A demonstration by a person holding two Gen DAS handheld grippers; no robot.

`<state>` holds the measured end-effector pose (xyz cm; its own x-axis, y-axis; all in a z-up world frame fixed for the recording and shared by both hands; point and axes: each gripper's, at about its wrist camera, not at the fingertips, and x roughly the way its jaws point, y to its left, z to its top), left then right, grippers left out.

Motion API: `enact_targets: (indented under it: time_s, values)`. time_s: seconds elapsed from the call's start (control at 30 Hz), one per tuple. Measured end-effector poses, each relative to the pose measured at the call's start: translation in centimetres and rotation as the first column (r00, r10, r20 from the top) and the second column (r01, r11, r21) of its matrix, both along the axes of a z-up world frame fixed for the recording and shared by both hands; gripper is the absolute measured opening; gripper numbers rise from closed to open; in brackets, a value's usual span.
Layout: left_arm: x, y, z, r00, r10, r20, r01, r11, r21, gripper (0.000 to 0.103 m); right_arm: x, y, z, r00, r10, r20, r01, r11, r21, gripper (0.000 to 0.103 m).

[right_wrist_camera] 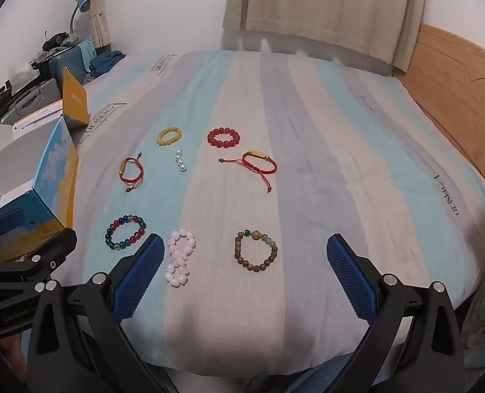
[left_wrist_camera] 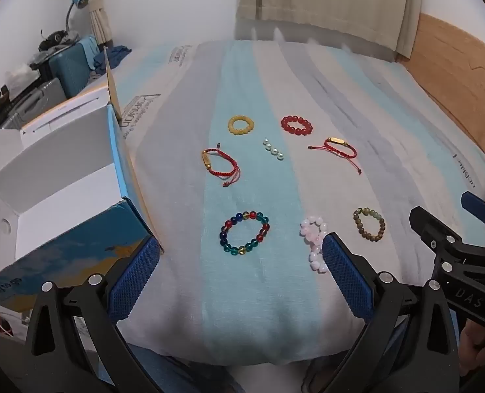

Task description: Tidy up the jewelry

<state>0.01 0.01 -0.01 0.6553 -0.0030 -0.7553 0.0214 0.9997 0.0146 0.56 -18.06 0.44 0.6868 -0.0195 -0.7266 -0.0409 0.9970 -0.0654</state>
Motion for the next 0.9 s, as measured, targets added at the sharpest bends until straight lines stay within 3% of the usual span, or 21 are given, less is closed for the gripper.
enact_targets:
  time_s: [0.9]
  values:
    - [-0.1, 0.2, 0.2, 1.000, -0.008, -0.004, 0.008, 1.000, 0.004, 0.097, -0.3, 0.1, -0.1, 1.000, -0.013, -0.015, 0.013, 1.000, 0.024, 0.096]
